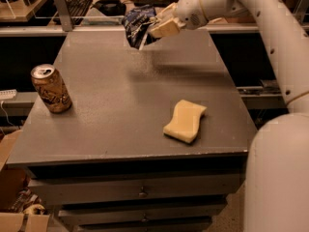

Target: Pick blue chip bag

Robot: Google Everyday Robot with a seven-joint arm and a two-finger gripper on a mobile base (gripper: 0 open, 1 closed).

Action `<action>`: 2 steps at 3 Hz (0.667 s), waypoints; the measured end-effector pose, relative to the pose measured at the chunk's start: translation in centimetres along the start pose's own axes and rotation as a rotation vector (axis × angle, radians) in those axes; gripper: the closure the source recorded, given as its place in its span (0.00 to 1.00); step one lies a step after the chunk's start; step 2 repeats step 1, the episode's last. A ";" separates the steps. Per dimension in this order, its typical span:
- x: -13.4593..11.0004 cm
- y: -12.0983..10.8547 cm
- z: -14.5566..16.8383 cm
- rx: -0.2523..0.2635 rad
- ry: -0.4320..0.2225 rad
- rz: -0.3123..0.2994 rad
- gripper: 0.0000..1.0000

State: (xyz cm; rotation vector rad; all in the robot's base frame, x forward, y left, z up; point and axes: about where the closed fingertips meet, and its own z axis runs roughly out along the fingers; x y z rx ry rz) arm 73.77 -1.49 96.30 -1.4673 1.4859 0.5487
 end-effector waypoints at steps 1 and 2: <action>-2.1 4.8 -3.5 -0.064 -0.025 -0.046 1.00; -2.1 4.8 -3.5 -0.064 -0.025 -0.046 1.00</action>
Offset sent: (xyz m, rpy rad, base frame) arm 0.0000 0.0000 0.0000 0.0000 0.0000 0.0000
